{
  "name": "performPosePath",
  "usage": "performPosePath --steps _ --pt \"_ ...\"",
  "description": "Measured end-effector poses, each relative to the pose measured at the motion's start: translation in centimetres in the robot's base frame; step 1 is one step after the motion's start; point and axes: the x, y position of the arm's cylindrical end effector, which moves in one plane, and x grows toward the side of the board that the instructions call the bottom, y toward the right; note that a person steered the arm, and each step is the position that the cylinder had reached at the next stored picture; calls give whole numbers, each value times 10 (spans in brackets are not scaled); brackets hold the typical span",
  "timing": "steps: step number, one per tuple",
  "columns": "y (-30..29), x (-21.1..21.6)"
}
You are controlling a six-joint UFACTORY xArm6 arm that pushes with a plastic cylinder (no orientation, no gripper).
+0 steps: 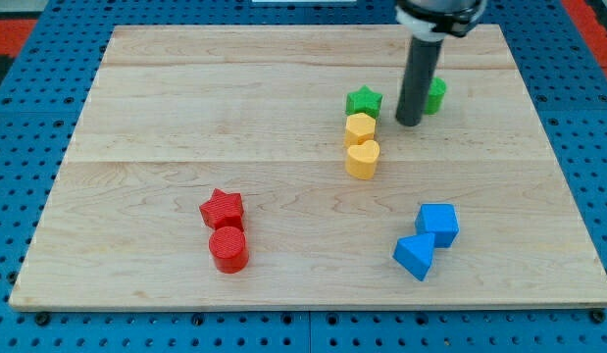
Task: Place the green circle at the top right of the board
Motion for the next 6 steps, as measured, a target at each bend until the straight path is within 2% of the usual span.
performPosePath --steps 1,2,3,4,6 --pt "19 -37" --pt "12 -30" --pt "-12 2" --pt "16 -36" --pt "38 -54"
